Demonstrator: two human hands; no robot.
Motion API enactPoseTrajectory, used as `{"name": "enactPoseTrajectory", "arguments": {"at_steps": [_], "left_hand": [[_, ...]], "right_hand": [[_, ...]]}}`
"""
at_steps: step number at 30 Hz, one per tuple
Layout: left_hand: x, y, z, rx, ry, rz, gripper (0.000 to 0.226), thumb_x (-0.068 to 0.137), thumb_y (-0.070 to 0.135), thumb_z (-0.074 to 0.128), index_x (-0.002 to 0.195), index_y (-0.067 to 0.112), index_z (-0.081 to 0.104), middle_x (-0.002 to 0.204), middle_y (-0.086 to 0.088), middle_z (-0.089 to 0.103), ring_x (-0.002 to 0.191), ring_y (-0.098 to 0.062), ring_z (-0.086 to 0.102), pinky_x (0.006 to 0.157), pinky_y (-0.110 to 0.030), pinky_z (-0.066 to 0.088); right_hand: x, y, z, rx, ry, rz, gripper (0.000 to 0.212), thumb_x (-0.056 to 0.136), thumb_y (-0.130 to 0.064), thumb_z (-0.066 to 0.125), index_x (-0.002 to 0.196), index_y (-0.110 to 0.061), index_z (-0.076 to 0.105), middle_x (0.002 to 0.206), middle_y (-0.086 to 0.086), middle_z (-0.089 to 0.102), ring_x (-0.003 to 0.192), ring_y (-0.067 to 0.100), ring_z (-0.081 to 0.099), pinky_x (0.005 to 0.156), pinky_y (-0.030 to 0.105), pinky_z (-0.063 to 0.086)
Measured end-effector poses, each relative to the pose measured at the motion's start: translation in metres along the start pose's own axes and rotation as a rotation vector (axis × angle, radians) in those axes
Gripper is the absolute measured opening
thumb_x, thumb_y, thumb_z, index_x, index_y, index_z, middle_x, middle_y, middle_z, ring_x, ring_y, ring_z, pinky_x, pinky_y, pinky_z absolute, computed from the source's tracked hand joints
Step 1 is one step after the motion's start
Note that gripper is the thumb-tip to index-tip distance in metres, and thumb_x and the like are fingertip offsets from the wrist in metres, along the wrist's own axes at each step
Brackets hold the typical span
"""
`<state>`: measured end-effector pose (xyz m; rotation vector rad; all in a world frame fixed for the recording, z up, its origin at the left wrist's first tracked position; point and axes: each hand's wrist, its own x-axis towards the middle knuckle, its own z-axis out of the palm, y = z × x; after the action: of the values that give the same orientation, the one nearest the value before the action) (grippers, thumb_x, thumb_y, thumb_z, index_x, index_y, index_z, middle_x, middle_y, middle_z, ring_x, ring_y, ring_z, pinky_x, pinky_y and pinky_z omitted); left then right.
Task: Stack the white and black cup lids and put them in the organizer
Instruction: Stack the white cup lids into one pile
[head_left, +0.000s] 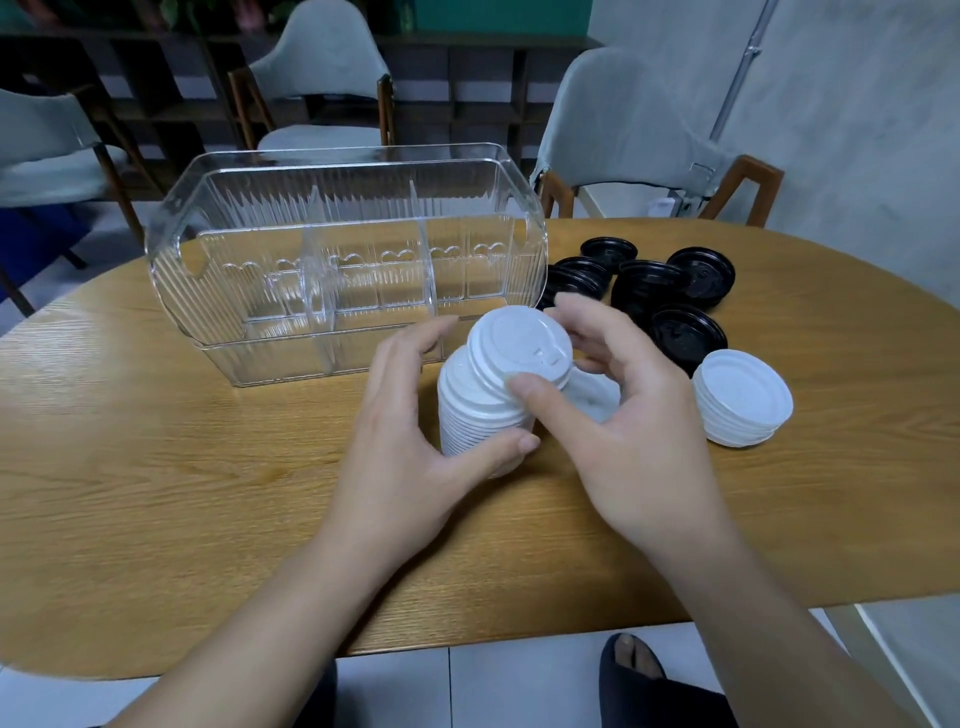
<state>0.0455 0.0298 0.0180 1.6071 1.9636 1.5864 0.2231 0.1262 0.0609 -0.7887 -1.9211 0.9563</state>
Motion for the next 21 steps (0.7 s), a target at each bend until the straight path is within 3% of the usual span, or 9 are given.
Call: {"name": "enactPoseTrajectory", "arguments": {"at_steps": [4, 8, 13, 17, 21], "left_hand": [[0.000, -0.006, 0.001, -0.049, -0.094, -0.118, 0.116, 0.070, 0.072, 0.095, 0.166, 0.035, 0.040, 0.161, 0.023, 0.054, 0.152, -0.002, 0.050, 0.126, -0.043, 0.045], [-0.002, -0.001, 0.001, -0.078, -0.128, -0.103, 0.099, 0.078, 0.058, 0.095, 0.160, 0.033, 0.046, 0.149, 0.026, 0.063, 0.140, -0.003, 0.062, 0.117, -0.042, 0.052], [-0.001, 0.000, 0.000, -0.110, -0.141, -0.104, 0.099, 0.079, 0.047, 0.095, 0.163, 0.032, 0.043, 0.145, 0.033, 0.062, 0.139, 0.002, 0.061, 0.112, -0.020, 0.049], [-0.001, 0.001, 0.000, -0.129, -0.154, -0.106, 0.104, 0.080, 0.041, 0.097, 0.167, 0.032, 0.041, 0.145, 0.036, 0.062, 0.140, 0.004, 0.060, 0.111, -0.013, 0.045], [-0.001, 0.000, -0.002, -0.130, -0.175, -0.116, 0.110, 0.080, 0.038, 0.100, 0.171, 0.035, 0.037, 0.147, 0.037, 0.061, 0.142, 0.005, 0.058, 0.114, -0.013, 0.043]], "right_hand": [[0.002, 0.006, 0.001, -0.062, -0.044, -0.032, 0.048, 0.098, -0.032, 0.080, 0.145, -0.025, 0.069, 0.147, -0.019, 0.064, 0.144, 0.003, 0.054, 0.120, 0.035, 0.047], [-0.001, 0.004, 0.005, -0.081, -0.173, -0.043, 0.045, 0.102, -0.031, 0.075, 0.146, -0.025, 0.068, 0.149, -0.025, 0.060, 0.146, -0.003, 0.050, 0.122, 0.021, 0.039], [-0.001, 0.004, 0.007, -0.060, -0.190, -0.067, 0.047, 0.099, -0.029, 0.079, 0.145, -0.022, 0.070, 0.148, -0.023, 0.061, 0.144, -0.005, 0.051, 0.117, 0.011, 0.036], [0.001, 0.006, 0.006, -0.034, -0.175, -0.038, 0.052, 0.091, -0.033, 0.088, 0.141, -0.027, 0.073, 0.143, -0.024, 0.067, 0.140, -0.006, 0.056, 0.119, 0.019, 0.042], [0.007, 0.006, -0.003, 0.019, -0.272, 0.031, 0.051, 0.095, -0.032, 0.085, 0.144, -0.033, 0.071, 0.144, -0.027, 0.068, 0.141, -0.007, 0.056, 0.124, 0.033, 0.044]]}}
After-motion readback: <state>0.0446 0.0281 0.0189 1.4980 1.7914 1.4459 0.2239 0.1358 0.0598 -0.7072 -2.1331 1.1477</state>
